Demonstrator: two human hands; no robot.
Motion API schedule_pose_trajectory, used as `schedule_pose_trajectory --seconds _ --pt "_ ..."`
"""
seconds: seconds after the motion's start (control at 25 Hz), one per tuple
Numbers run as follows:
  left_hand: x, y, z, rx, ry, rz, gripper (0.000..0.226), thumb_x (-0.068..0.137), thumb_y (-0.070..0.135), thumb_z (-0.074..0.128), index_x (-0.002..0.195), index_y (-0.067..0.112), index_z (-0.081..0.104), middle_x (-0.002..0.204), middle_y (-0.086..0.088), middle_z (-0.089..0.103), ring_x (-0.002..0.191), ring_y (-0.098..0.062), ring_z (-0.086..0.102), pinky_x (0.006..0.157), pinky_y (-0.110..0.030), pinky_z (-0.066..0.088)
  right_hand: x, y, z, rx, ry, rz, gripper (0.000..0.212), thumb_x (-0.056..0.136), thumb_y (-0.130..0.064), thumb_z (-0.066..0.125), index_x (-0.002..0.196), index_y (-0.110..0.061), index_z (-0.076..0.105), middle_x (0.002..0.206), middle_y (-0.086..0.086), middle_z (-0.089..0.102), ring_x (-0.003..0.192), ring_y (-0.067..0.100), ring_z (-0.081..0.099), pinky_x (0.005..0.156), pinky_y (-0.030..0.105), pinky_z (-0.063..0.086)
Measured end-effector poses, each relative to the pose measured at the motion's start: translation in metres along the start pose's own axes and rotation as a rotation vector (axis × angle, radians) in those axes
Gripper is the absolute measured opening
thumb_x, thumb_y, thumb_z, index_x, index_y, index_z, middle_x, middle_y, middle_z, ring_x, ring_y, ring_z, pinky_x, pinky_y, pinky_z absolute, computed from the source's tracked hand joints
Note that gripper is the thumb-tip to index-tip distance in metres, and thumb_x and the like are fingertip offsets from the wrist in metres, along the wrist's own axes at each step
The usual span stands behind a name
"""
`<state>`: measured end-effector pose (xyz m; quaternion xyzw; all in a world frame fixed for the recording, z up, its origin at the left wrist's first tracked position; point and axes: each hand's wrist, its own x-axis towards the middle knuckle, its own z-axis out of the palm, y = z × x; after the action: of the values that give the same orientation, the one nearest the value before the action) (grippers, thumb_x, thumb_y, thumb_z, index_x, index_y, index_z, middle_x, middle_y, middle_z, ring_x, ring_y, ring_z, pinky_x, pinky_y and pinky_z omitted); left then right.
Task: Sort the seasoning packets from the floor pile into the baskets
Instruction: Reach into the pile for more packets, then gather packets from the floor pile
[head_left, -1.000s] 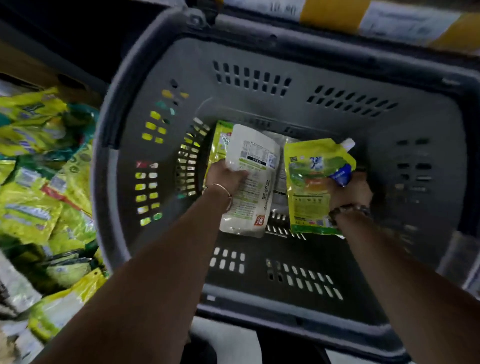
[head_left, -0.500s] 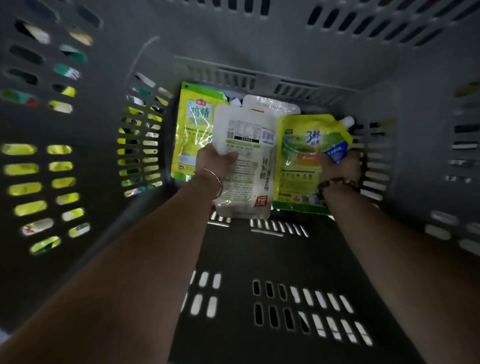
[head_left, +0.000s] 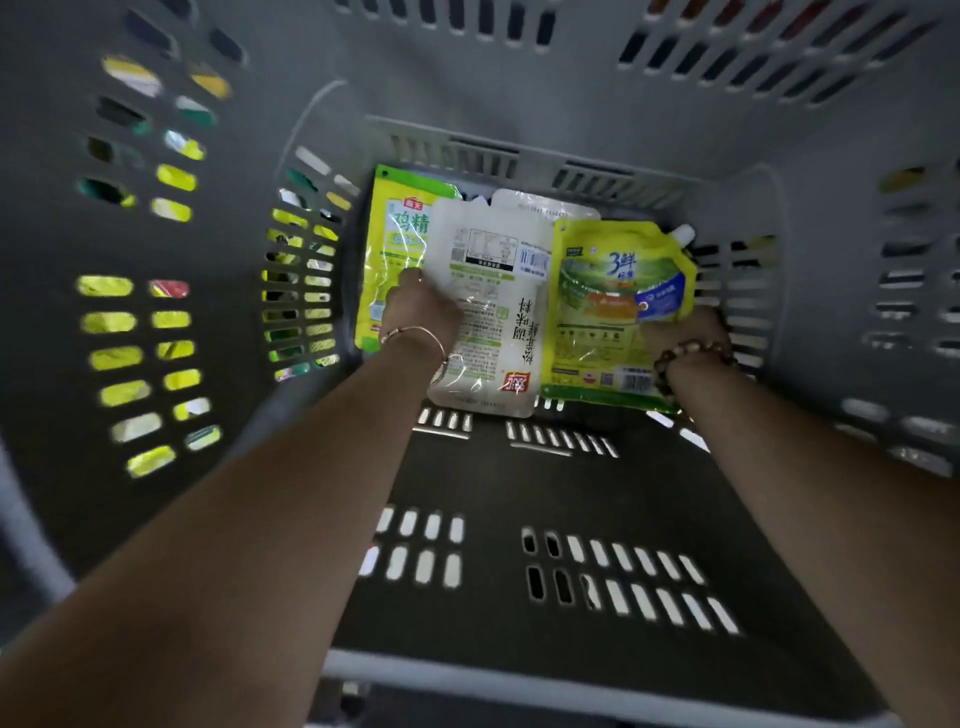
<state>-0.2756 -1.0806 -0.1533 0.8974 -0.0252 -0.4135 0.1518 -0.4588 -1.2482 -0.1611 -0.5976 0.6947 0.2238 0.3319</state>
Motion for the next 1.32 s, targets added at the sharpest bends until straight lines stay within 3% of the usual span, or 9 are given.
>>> schedule_pose_trajectory --seconds 0.12,0.28,0.48,0.6,0.8,0.92,1.0,1.2,1.32 --pt "-0.022 0.002 -0.017 -0.049 -0.034 0.019 0.055 0.084 0.009 0.061 0.134 0.01 0.037 0.129 -0.015 0.052 0.119 -0.033 0.05 0.098 -0.039 0.041 -0.014 0.002 -0.013 -0.029 -0.075 -0.038 0.042 0.091 -0.015 0.055 0.13 -0.002 0.047 0.133 0.015 0.051 0.118 0.03 0.051 0.051 0.01 0.036" --pt "-0.076 0.01 -0.055 -0.3 -0.039 0.065 0.064 0.079 0.006 0.067 0.137 0.013 0.039 0.122 -0.013 0.056 0.109 -0.029 0.055 0.092 -0.031 0.046 -0.064 -0.012 -0.035 -0.255 0.084 -0.119 0.033 0.091 -0.022 0.051 0.117 -0.001 0.051 0.123 0.021 0.056 0.113 0.035 0.053 0.082 0.03 0.04" --pt "-0.161 0.01 -0.116 -0.487 0.005 0.146 0.059 0.078 0.004 0.066 0.132 0.012 0.045 0.104 -0.003 0.05 0.085 -0.013 0.05 0.064 -0.004 0.038 -0.16 -0.034 -0.077 -0.271 0.173 -0.362 0.032 0.088 -0.024 0.053 0.115 -0.007 0.054 0.117 0.018 0.061 0.108 0.035 0.057 0.074 0.031 0.037" --pt "-0.213 -0.008 -0.153 -0.584 0.07 0.181 0.057 0.075 0.004 0.069 0.127 0.009 0.049 0.101 -0.004 0.054 0.085 -0.015 0.054 0.072 -0.011 0.041 -0.23 -0.04 -0.093 -0.16 0.155 -0.515 0.045 0.085 -0.027 0.058 0.128 -0.016 0.05 0.121 0.006 0.061 0.111 0.027 0.056 0.081 0.024 0.036" --pt "-0.299 -0.058 -0.206 -0.646 0.215 0.243 0.045 0.074 -0.002 0.07 0.111 0.017 0.052 0.09 0.015 0.057 0.08 0.005 0.057 0.076 -0.018 0.045 -0.352 -0.041 -0.1 -0.024 0.019 -0.83 0.056 0.082 -0.022 0.068 0.133 -0.016 0.047 0.128 0.0 0.058 0.117 0.014 0.053 0.088 0.01 0.031" --pt "-0.329 -0.098 -0.226 -0.682 0.282 0.161 0.048 0.076 0.003 0.071 0.115 0.022 0.051 0.105 0.007 0.058 0.093 -0.011 0.057 0.082 -0.027 0.047 -0.407 -0.046 -0.092 -0.029 -0.041 -0.961 0.055 0.082 -0.02 0.068 0.133 -0.014 0.048 0.13 0.001 0.057 0.118 0.014 0.052 0.092 0.015 0.035" --pt "-0.342 -0.131 -0.231 -0.718 0.319 0.101 0.049 0.077 0.005 0.071 0.117 0.024 0.05 0.109 0.006 0.057 0.095 -0.011 0.056 0.083 -0.026 0.045 -0.437 -0.047 -0.078 -0.033 -0.114 -1.013 0.055 0.081 -0.019 0.068 0.133 -0.014 0.048 0.13 0.001 0.056 0.119 0.013 0.051 0.095 0.021 0.039" --pt "-0.354 -0.212 -0.215 -0.687 0.39 -0.022 0.052 0.076 0.006 0.071 0.123 0.015 0.051 0.107 0.007 0.054 0.096 -0.013 0.055 0.075 -0.013 0.039 -0.475 -0.032 -0.014 -0.043 -0.382 -0.973 0.053 0.08 -0.014 0.069 0.129 -0.016 0.051 0.121 -0.004 0.058 0.109 0.005 0.051 0.092 0.025 0.039" --pt "-0.345 -0.258 -0.194 -0.635 0.364 -0.126 0.053 0.077 0.009 0.071 0.126 0.015 0.051 0.114 0.001 0.058 0.102 -0.018 0.057 0.08 -0.019 0.04 -0.468 -0.022 0.037 -0.113 -0.432 -0.936 0.051 0.08 -0.013 0.069 0.128 -0.014 0.051 0.12 0.001 0.061 0.103 0.005 0.054 0.086 0.017 0.037"
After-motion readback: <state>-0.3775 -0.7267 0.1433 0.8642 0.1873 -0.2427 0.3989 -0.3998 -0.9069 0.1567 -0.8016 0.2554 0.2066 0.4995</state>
